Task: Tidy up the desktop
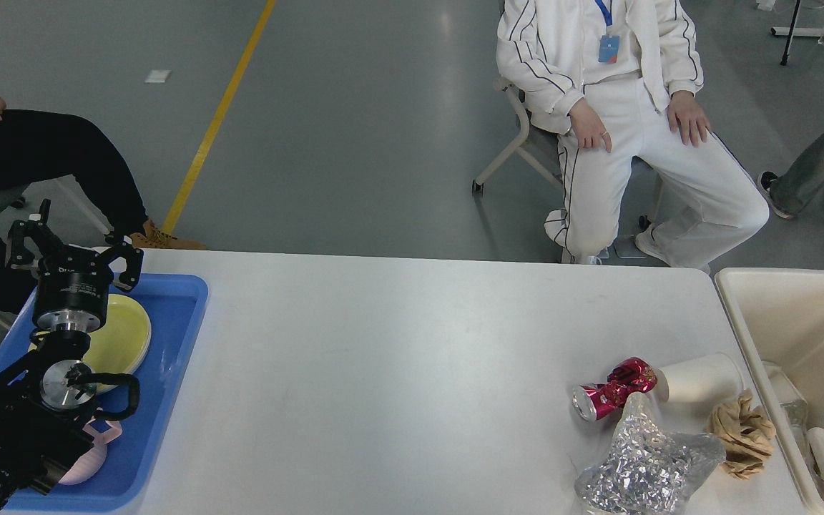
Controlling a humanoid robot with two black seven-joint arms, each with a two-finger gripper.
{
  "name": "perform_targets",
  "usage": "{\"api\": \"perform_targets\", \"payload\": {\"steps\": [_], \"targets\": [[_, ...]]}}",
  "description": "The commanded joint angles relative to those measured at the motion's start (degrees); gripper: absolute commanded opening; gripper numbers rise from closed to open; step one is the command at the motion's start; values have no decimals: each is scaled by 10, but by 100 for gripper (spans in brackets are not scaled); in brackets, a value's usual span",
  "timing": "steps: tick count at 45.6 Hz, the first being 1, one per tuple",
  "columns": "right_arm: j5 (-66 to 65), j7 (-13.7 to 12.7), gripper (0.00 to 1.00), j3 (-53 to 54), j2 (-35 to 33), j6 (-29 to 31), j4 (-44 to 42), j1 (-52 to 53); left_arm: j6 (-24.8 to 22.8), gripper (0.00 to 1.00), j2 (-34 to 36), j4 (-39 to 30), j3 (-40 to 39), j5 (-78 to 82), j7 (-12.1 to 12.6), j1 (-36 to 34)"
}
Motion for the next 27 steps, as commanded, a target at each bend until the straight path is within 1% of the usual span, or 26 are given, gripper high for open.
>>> {"api": "perform_targets", "payload": {"steps": [1,16,24,27], "targets": [[0,0,100,1,1,0,1,0,0,96,0,0,0,0,0,0],[0,2,100,0,-1,0,1,-14,0,96,0,0,0,1,0,0],[-4,2,100,-3,2,1,4,-2,0,96,0,0,0,1,0,0],[-8,1,100,-7,8,3,5,20,0,96,0,0,0,0,0,0]]}}
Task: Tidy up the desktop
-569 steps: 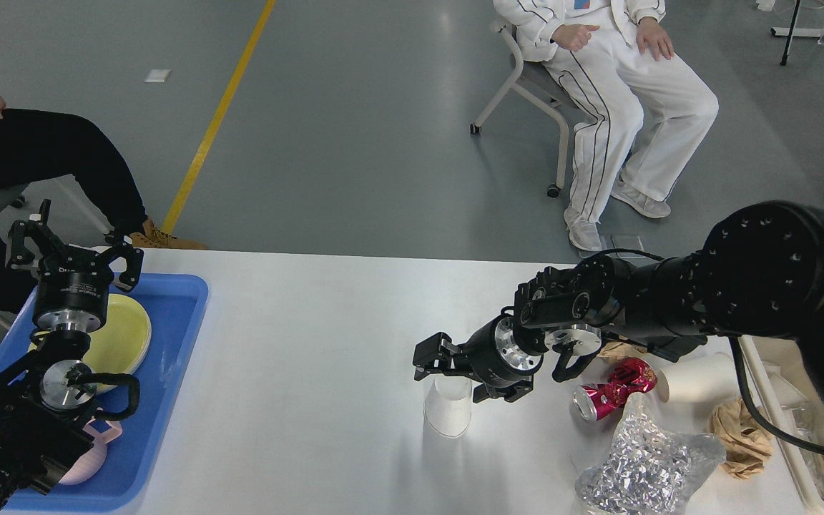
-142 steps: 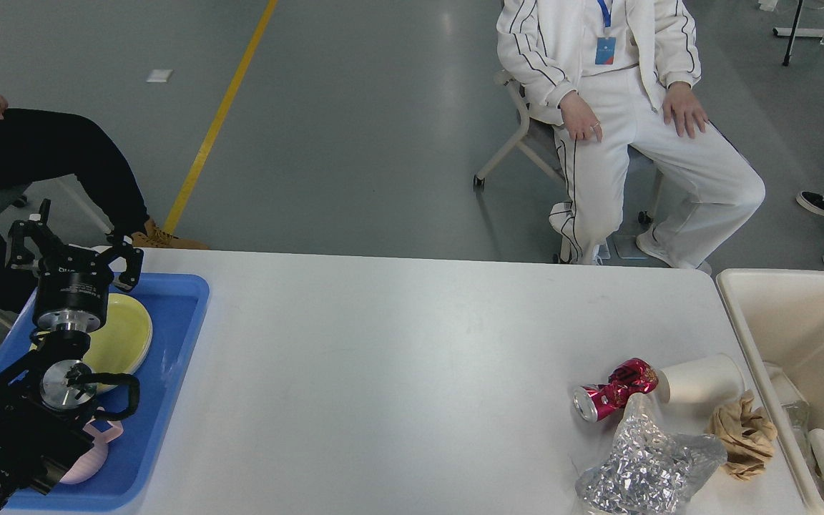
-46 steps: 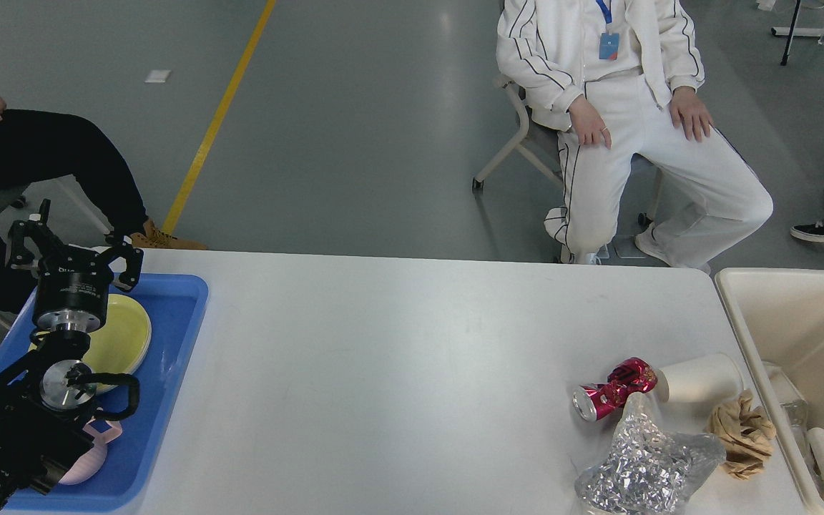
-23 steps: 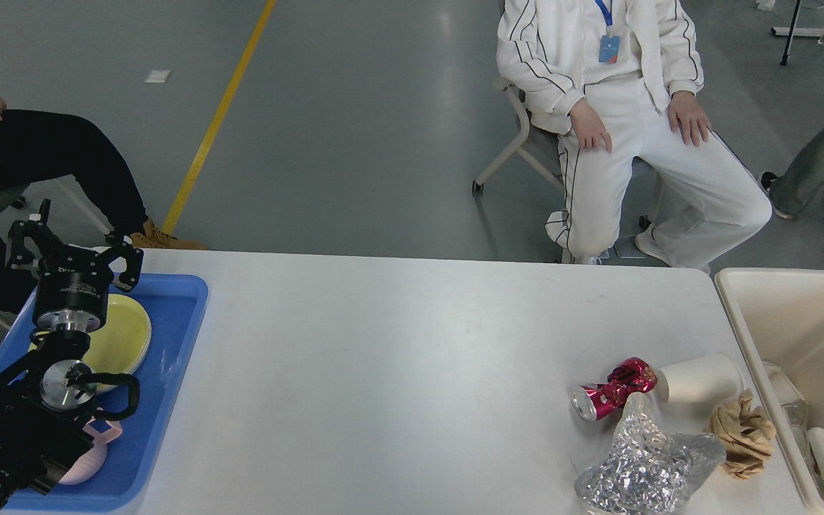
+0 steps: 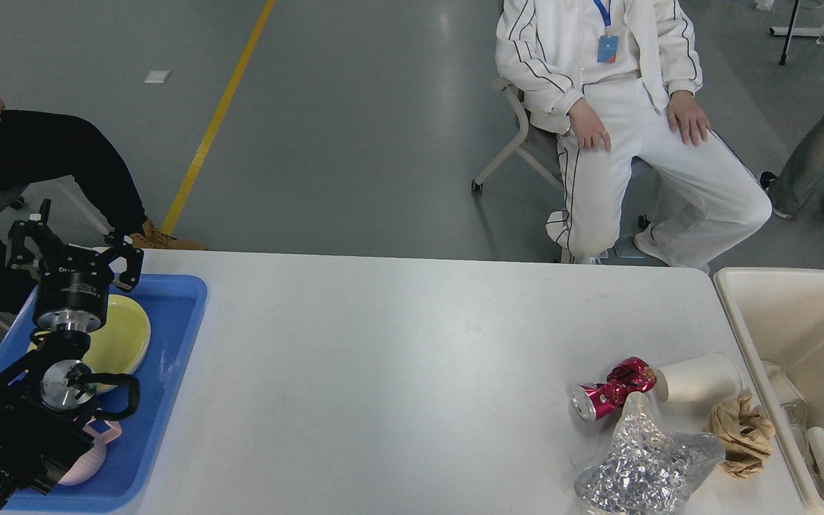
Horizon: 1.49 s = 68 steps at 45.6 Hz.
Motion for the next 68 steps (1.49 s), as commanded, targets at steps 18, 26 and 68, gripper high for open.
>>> {"api": "perform_targets", "payload": {"steps": [18,26,68], "targets": [[-153,-60,100,-13,61,133,18,190,0,96,0,0,0,0,0,0],[-180,-130,100,-44,130,192,46,259,0,96,-1,0,0,0,0,0],[-103,-128,100,-423,355,572,492,694,0,96,0,0,0,0,0,0]]}}
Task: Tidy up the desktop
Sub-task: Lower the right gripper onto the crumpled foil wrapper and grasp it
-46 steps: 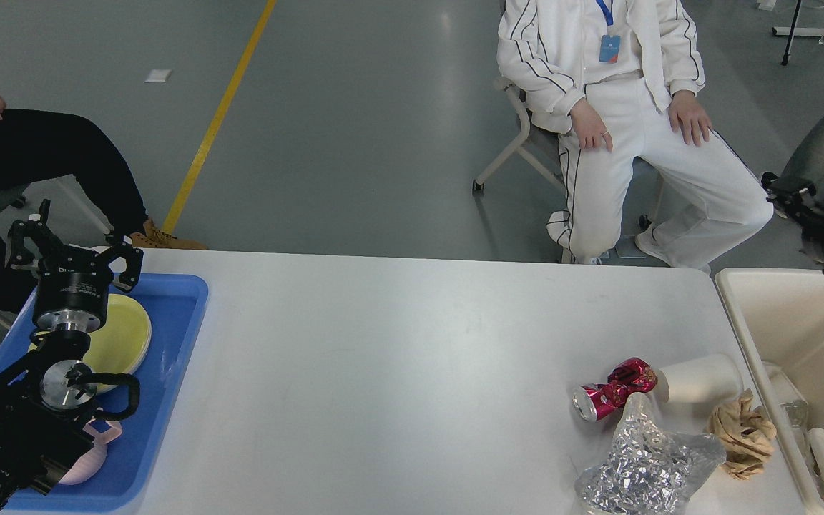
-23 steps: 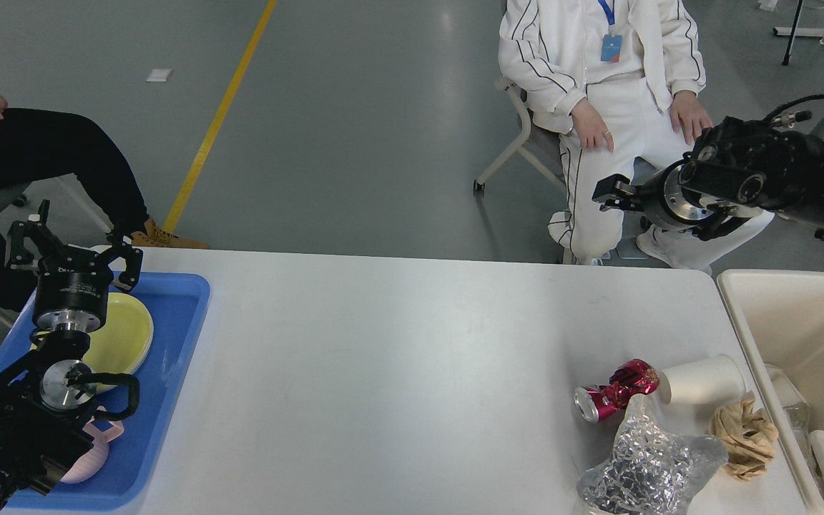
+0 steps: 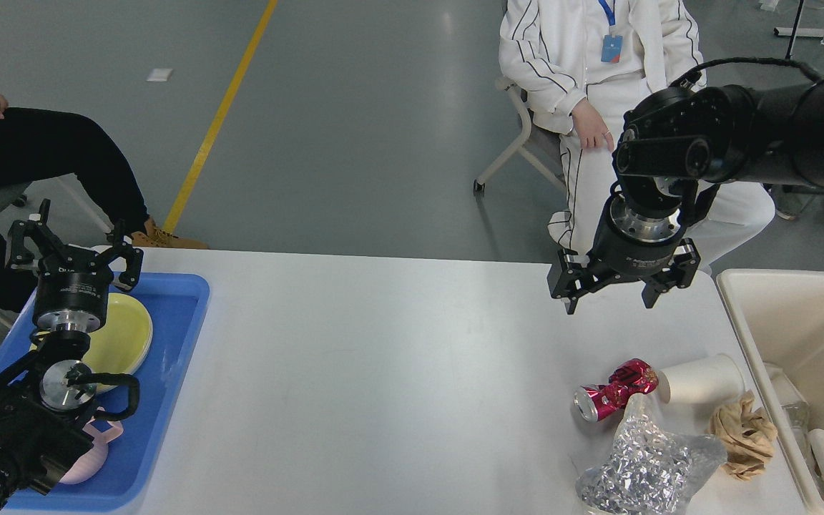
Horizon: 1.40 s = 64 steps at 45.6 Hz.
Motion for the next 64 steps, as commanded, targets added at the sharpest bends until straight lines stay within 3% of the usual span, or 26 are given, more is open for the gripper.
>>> {"api": "perform_targets", "payload": {"steps": [1,8,14,24,36,50,64], "targets": [[4,0,100,5,-3,37,26,18,0,96,0,0,0,1,0,0],[4,-1,100,5,-17,37,15,-43,0,96,0,0,0,0,0,0],[4,-1,100,11,-23,15,-44,-160,0,96,0,0,0,0,0,0],[4,-2,100,20,-29,-116,-71,-276,0,96,-1,0,0,0,0,0],[4,-2,100,20,-38,-171,-74,-331,0,96,-1,0,0,1,0,0],[4,-2,99,48,-55,-189,-77,-353,0,96,0,0,0,1,0,0],[4,-2,99,58,-56,-324,-87,-403,0,96,0,0,0,1,0,0]]}}
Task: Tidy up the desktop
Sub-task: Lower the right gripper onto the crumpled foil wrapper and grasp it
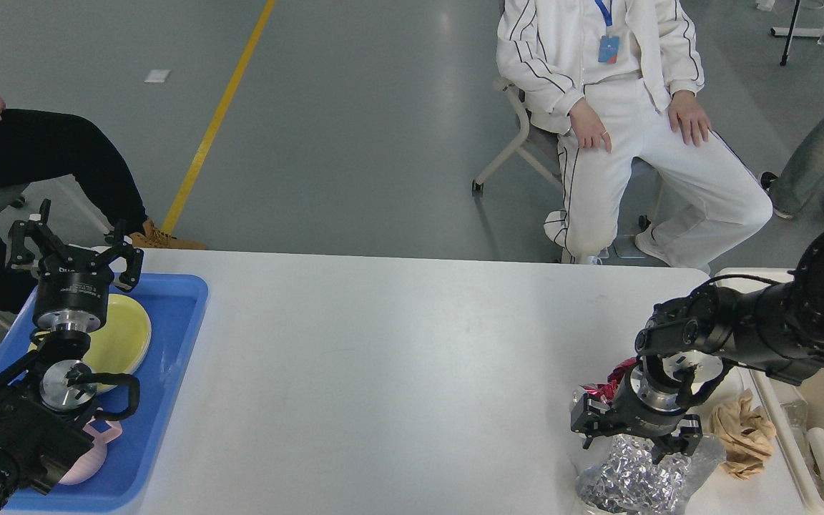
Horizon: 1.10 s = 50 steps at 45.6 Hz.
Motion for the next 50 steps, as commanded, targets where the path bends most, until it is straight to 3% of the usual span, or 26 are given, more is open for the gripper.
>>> {"api": "perform_targets", "payload": {"steps": [1,4,9,15,17,43,50], "targets": [[0,0,99,0,0,-54,0,-22,0,96,0,0,0,1,0,0],[0,0,98,0,0,-60,0,-29,0,96,0,0,0,0,0,0],[0,-2,78,-1,0,-62,1,-29,0,96,0,0,0,1,0,0],[-1,-5,16,-8,-1,-61,7,-26,0,96,0,0,0,1,0,0],[-1,-6,0,-9,-1,-58,8,-22,0,96,0,0,0,0,0,0],[-1,-6,0,-12,-3,-60,14,-13,0,96,0,0,0,1,0,0],[-2,-6,0,-9,-55,-51,55,32,0,96,0,0,0,1,0,0]]}}
